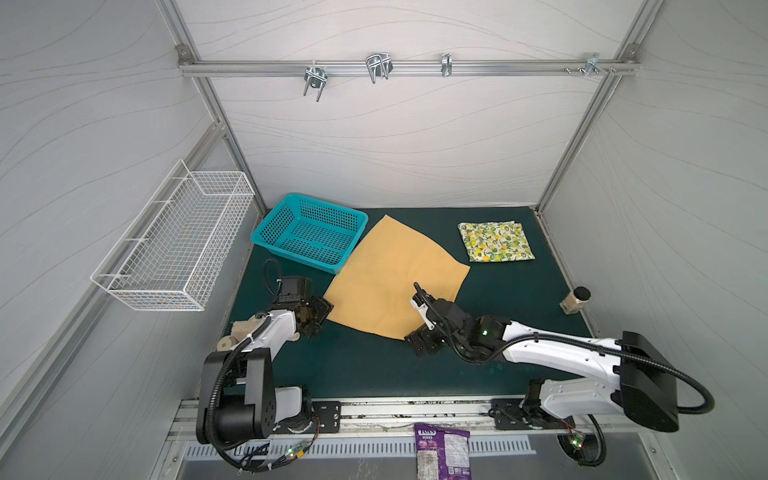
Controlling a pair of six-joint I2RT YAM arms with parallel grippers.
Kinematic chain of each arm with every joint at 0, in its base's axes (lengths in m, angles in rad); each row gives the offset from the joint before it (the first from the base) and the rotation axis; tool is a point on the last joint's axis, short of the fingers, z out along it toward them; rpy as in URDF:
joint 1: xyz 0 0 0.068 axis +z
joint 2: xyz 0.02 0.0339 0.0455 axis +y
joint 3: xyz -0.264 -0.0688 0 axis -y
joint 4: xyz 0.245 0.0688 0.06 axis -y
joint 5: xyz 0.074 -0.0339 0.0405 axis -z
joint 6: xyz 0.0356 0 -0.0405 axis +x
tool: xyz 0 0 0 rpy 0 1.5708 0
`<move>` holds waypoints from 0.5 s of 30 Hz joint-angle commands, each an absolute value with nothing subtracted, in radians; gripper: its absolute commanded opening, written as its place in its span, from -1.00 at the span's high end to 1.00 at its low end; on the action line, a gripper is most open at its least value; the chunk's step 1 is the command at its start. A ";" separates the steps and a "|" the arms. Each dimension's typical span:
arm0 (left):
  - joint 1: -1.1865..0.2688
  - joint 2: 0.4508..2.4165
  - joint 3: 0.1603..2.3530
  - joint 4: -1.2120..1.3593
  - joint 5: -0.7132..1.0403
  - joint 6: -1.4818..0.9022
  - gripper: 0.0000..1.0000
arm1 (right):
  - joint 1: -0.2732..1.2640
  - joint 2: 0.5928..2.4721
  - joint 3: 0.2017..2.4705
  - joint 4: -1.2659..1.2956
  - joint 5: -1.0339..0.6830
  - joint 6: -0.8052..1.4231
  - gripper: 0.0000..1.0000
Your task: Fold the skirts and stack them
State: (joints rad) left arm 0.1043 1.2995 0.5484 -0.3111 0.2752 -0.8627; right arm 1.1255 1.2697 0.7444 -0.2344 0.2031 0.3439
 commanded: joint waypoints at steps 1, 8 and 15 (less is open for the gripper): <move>0.123 1.359 0.534 -0.264 0.222 -0.830 -0.33 | 1.133 1.241 0.727 -0.242 0.202 0.354 -0.98; 0.140 1.371 0.549 -0.254 0.205 -0.804 -0.12 | 1.133 1.221 0.713 -0.240 0.201 0.362 -0.98; 0.144 1.399 0.561 -0.253 0.221 -0.791 0.13 | 1.132 1.216 0.708 -0.232 0.196 0.368 -0.98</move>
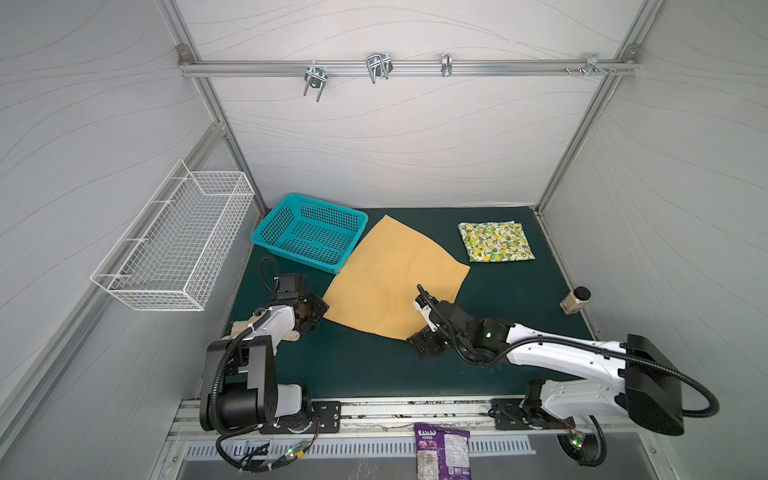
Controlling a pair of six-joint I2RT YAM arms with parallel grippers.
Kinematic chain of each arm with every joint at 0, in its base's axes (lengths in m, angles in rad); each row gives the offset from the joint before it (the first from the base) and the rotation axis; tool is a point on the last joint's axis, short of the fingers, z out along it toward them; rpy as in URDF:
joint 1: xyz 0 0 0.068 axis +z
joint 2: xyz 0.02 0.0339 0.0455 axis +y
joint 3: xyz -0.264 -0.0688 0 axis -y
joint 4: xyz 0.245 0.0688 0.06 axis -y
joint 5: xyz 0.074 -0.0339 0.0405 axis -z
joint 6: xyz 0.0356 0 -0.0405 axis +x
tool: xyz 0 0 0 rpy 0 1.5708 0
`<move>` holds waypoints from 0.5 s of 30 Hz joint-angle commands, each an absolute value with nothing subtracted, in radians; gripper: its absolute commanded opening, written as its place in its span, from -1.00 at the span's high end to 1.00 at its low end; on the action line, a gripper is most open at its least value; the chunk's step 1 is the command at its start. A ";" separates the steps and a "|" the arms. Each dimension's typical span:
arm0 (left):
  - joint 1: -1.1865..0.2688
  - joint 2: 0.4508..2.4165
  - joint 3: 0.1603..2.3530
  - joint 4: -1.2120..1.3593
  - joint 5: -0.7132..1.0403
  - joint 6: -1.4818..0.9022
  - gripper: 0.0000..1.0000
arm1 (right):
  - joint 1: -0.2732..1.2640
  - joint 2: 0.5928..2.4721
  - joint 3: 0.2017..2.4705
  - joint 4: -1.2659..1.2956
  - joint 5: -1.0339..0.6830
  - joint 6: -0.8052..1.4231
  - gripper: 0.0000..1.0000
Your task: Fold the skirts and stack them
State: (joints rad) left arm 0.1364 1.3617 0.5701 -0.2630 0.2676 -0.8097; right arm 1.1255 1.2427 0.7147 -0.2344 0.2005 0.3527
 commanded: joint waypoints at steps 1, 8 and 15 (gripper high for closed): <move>0.144 1.399 0.557 -0.249 0.219 -0.790 0.14 | 1.133 1.215 0.707 -0.232 0.196 0.369 -0.98; 0.149 1.440 0.573 -0.238 0.224 -0.764 0.42 | 1.133 1.211 0.703 -0.229 0.188 0.377 -0.98; 0.153 1.456 0.579 -0.239 0.245 -0.753 0.80 | 1.132 1.205 0.681 -0.216 0.186 0.390 -0.98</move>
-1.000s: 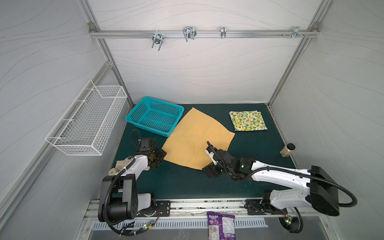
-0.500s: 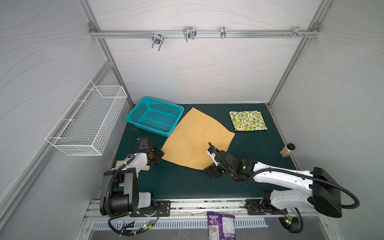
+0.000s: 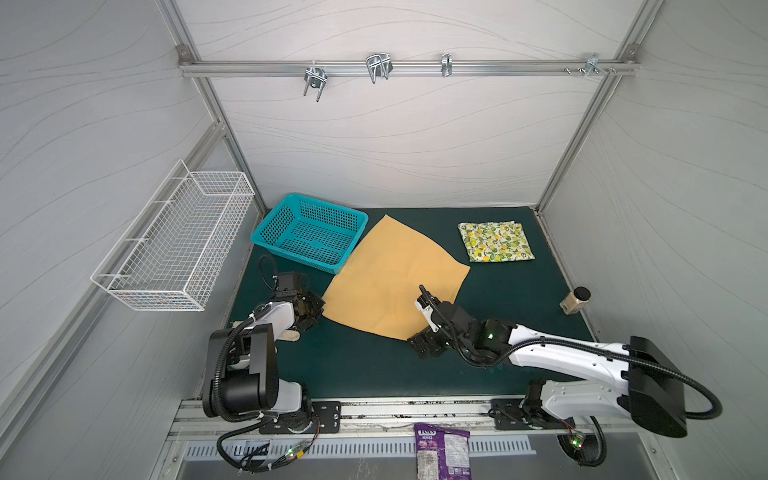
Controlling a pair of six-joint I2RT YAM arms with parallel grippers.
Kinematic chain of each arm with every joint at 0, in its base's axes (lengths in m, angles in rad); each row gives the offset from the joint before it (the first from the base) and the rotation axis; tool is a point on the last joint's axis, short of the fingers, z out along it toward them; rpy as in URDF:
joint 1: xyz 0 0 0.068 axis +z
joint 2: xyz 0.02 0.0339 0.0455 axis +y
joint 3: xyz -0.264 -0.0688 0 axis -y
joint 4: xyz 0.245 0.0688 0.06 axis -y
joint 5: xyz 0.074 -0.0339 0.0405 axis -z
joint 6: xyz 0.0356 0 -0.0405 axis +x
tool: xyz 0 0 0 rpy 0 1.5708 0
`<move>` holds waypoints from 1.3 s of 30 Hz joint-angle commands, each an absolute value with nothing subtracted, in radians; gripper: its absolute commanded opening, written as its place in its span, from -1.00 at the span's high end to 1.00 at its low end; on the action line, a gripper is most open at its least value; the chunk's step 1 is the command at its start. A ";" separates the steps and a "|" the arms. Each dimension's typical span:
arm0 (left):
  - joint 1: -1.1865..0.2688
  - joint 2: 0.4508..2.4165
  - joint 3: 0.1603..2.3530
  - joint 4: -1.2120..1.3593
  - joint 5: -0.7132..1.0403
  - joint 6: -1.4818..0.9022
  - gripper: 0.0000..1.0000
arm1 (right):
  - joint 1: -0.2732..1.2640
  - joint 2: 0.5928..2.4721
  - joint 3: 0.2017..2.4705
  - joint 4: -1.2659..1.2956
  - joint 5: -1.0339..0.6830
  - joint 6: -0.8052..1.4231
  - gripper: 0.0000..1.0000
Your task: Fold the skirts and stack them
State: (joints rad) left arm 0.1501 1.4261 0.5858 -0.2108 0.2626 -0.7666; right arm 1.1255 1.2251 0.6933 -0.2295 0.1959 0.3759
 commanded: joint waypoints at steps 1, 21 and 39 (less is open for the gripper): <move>0.152 1.452 0.578 -0.240 0.249 -0.753 0.82 | 1.133 1.205 0.679 -0.215 0.186 0.388 -0.98; 0.156 1.140 0.708 -0.500 0.342 -0.725 1.00 | 1.310 1.351 0.712 -0.284 0.364 0.348 -0.85; 0.179 1.199 0.864 -0.564 0.374 -0.703 1.00 | 1.394 1.506 0.755 -0.302 0.502 0.382 -0.73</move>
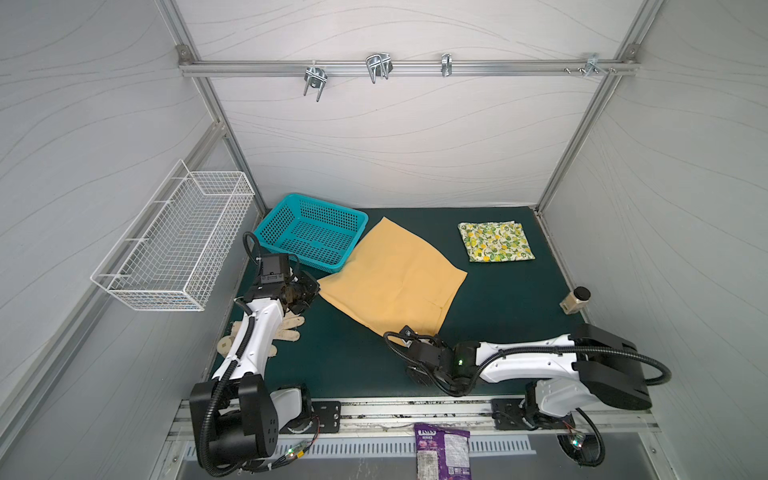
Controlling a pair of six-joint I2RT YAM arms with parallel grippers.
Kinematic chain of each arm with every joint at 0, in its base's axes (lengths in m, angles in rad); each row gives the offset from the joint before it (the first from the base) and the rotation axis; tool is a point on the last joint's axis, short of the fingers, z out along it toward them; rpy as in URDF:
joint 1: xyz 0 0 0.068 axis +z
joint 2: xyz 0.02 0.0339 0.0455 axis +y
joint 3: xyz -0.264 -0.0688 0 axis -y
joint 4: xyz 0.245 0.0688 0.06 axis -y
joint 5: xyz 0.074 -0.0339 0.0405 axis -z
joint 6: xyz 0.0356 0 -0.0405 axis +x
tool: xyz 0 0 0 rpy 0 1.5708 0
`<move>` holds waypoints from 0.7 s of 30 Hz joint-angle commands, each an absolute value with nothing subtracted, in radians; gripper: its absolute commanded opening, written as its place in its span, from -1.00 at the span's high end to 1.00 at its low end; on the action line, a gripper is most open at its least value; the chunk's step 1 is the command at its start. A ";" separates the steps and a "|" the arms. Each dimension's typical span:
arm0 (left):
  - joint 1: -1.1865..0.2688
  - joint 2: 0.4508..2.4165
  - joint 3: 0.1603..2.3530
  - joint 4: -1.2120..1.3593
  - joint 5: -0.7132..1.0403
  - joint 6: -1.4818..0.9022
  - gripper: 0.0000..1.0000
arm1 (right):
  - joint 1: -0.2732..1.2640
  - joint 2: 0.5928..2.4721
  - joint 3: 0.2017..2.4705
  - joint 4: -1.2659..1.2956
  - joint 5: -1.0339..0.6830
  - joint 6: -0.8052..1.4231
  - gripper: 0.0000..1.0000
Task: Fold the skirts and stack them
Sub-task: 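Grasp the skirt's nearer hem corner with the right gripper and lift it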
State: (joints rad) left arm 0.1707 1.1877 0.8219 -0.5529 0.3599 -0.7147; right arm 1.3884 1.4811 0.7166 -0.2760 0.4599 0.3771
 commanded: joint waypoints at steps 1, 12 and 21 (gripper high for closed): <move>0.180 1.201 0.866 -0.562 0.378 -0.704 1.00 | 1.394 1.520 0.761 -0.300 0.499 0.380 -0.73; 0.193 1.218 0.888 -0.565 0.391 -0.699 1.00 | 1.365 1.571 0.754 -0.272 0.466 0.408 -0.54; 0.201 1.230 0.904 -0.561 0.401 -0.700 1.00 | 1.296 1.581 0.740 -0.240 0.394 0.400 -0.25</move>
